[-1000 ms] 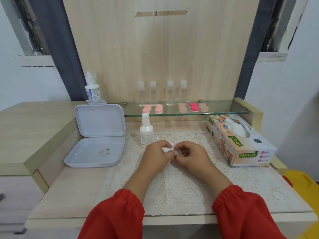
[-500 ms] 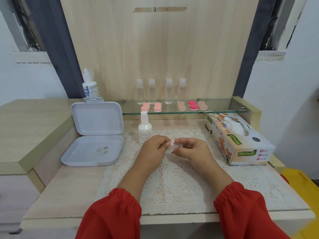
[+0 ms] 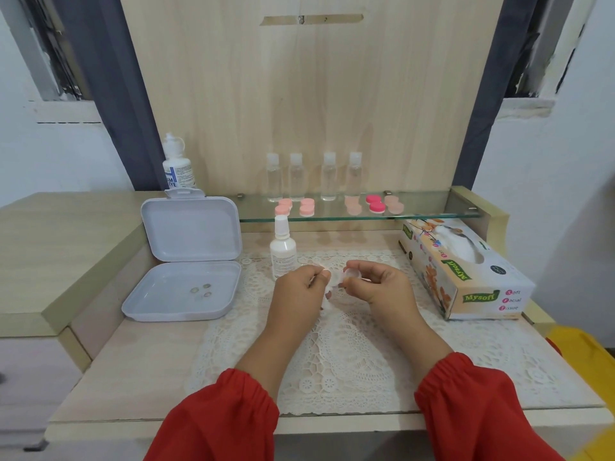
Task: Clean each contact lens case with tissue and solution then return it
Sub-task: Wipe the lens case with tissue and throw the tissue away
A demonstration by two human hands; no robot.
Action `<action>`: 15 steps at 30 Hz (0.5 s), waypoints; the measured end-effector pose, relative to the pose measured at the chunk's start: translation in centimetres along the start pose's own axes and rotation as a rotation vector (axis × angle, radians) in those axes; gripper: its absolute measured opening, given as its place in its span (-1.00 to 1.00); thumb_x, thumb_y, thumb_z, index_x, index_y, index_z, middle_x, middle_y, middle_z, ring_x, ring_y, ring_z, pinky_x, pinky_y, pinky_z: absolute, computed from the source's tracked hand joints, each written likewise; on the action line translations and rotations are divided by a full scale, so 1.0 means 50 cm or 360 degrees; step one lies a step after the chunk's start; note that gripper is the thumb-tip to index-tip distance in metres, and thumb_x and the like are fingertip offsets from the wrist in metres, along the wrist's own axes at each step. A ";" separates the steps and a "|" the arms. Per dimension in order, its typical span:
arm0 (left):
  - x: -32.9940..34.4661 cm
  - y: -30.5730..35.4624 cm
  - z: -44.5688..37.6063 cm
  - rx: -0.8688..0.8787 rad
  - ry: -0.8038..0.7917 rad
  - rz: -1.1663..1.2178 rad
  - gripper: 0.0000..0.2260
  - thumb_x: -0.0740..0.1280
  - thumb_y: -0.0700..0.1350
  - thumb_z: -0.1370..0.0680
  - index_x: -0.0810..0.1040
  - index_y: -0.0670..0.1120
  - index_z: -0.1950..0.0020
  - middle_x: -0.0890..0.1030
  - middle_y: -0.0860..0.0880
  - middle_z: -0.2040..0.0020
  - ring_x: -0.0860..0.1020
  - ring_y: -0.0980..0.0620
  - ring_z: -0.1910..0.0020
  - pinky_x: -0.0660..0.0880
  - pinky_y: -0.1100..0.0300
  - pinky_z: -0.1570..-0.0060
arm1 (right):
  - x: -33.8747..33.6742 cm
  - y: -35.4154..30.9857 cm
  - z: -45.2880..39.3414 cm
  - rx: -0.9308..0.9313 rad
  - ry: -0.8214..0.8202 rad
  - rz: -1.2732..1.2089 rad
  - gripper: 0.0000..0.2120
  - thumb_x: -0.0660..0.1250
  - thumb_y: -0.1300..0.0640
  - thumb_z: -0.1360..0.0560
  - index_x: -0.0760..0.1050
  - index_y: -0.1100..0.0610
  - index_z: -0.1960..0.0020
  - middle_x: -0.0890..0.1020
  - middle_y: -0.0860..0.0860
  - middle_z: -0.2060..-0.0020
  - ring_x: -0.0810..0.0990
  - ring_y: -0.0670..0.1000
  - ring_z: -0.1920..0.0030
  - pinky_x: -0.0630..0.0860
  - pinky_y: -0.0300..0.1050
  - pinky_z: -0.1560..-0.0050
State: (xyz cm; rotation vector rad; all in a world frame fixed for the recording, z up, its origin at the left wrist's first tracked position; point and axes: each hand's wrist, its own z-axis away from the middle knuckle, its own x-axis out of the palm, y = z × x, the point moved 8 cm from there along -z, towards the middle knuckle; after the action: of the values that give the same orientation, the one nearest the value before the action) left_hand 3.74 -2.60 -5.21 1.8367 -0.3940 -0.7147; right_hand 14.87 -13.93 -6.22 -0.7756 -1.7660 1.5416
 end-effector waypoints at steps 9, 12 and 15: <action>0.020 0.054 0.016 0.0784 0.0078 -0.0516 -0.78 0.31 -0.12 -0.57 0.62 -0.07 -0.19 0.42 0.00 0.14 0.46 0.04 0.16 0.50 0.13 0.14 | 0.011 0.002 -0.004 0.0045 -0.0087 -0.0140 -0.82 0.48 0.36 -0.38 0.62 0.15 0.07 0.66 0.11 0.20 0.68 0.07 0.13 0.63 -0.11 -0.03; 0.019 0.059 0.018 0.0964 0.0145 -0.0626 -0.79 0.34 -0.11 -0.55 0.64 -0.02 -0.17 0.35 0.04 0.12 0.38 0.07 0.19 0.44 0.19 0.25 | 0.008 0.008 -0.005 0.0116 -0.0086 -0.0362 -0.82 0.42 0.41 -0.41 0.58 0.27 0.00 0.67 0.17 0.18 0.69 0.06 0.15 0.64 -0.19 0.06; 0.015 0.056 0.016 0.1014 0.0153 -0.0721 -0.80 0.34 -0.08 -0.56 0.64 -0.04 -0.15 0.36 0.04 0.13 0.34 0.12 0.21 0.42 0.19 0.28 | 0.007 0.012 -0.006 0.0176 -0.0112 -0.0485 -0.83 0.39 0.42 -0.44 0.56 0.34 -0.03 0.69 0.20 0.16 0.71 0.05 0.16 0.62 -0.26 0.16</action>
State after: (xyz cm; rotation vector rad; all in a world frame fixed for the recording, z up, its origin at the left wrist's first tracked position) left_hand 3.99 -4.67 -3.04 2.6015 -0.1415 -0.8625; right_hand 14.89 -13.41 -6.78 -0.3818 -1.7396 1.4590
